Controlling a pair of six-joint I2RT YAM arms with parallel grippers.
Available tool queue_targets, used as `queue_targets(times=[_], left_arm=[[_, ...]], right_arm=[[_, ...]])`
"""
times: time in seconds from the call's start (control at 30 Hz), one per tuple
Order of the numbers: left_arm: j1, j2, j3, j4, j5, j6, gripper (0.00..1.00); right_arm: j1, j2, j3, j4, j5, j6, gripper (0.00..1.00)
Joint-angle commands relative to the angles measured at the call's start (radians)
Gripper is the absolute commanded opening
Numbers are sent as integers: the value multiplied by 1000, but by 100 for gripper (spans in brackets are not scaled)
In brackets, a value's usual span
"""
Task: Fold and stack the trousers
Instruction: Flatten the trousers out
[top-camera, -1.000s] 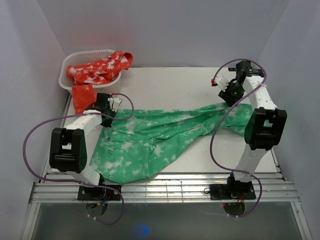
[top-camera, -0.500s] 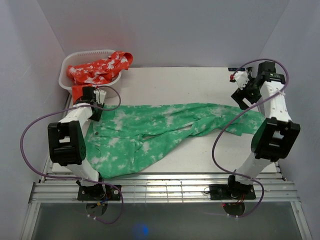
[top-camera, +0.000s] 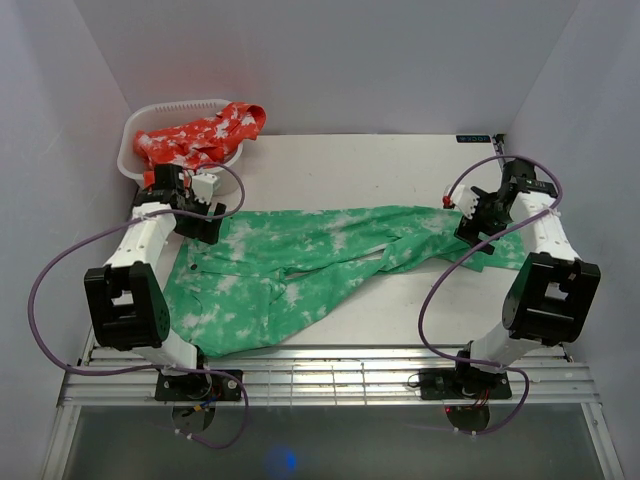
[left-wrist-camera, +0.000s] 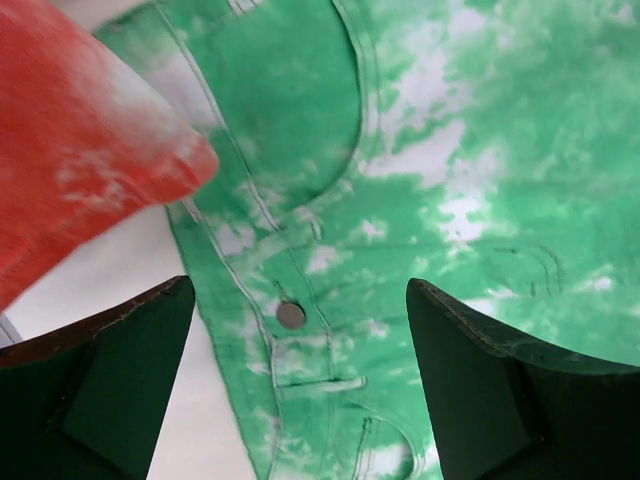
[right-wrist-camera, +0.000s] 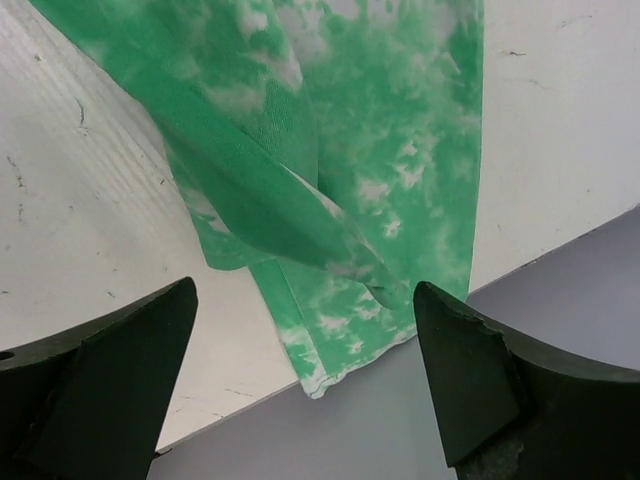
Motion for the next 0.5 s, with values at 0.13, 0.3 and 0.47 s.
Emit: queue_targets(times=[0.13, 0.3, 0.47], left_arm=[[8, -58, -126, -77, 39, 22, 96], [15, -24, -188, -39, 5, -15, 81], [27, 76, -236, 59, -134, -29, 49]], right_arm=[[19, 26, -82, 190, 57, -120, 69], [18, -5, -45, 206, 80, -112, 8], [-20, -88, 81, 71, 68, -153, 8]])
